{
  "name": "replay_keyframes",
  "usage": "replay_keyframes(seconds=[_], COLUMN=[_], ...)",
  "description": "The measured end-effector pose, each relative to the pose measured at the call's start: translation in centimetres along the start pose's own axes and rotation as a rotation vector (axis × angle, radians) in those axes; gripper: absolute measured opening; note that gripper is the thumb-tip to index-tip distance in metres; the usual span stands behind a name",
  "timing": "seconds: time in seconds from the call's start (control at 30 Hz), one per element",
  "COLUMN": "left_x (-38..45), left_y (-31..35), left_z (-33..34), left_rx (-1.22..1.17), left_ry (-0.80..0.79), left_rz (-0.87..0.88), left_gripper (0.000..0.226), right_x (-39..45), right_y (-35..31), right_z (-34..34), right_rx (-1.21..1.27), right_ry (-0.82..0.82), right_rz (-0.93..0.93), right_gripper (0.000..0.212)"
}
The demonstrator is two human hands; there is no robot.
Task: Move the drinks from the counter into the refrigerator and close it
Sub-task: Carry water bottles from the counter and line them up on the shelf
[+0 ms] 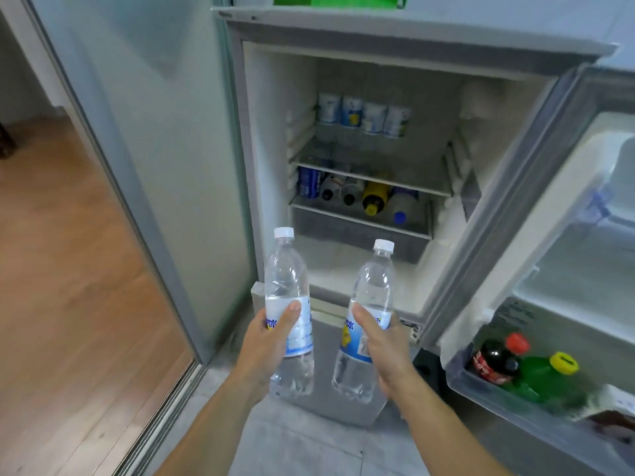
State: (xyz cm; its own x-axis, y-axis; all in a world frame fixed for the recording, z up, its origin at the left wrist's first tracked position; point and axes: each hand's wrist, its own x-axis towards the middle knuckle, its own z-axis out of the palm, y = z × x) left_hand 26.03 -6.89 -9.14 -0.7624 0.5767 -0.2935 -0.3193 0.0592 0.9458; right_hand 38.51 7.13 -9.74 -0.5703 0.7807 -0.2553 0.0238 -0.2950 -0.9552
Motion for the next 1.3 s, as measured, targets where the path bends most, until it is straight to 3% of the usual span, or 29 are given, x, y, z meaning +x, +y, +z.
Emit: replay_keyframes(seconds=[0.17,0.33,0.47,0.63,0.77,0.97,1.07,1.3], left_x=[5.9,11.8,16.1,22.4,27.0,33.0,35.9,40.9], left_y=[3.8,8.1,11.4,16.1,20.0,23.1,23.6,24.5], left_z=[2.0,4.6,6.6,9.2,11.5,13.9,14.3,15.7], left_rx=[0.053,0.074,0.103,0.119,0.134,0.198,0.212,0.169], left_ry=[-0.032,-0.042,-0.064,-0.074,-0.083,-0.124,-0.117,-0.063], left_rz=[0.096,0.220,0.285,0.390,0.482,0.576,0.600,0.590], left_gripper=[0.064,0.024,0.014,0.039,0.029,0.044,0.038,0.049], right_x=[6.0,11.4,15.3,20.5,25.1,31.5,34.7,40.8], right_y=[-4.3,-8.8,-11.9,-16.8,-20.8,-22.8,-23.3,-24.7], right_z=[0.6,1.4,2.1,2.3,2.3,2.2,1.8,0.8], right_rx=[0.044,0.108,0.084,0.038,0.008,-0.156,-0.156,-0.087], right_ry=[0.042,0.071,0.153,0.262,0.319,0.396,0.417,0.546], right_rz=[-0.085,-0.179,-0.286,-0.444,-0.552,-0.606,-0.626,-0.655], right_gripper=[0.032,0.043,0.035,0.044,0.043,0.056,0.063,0.073])
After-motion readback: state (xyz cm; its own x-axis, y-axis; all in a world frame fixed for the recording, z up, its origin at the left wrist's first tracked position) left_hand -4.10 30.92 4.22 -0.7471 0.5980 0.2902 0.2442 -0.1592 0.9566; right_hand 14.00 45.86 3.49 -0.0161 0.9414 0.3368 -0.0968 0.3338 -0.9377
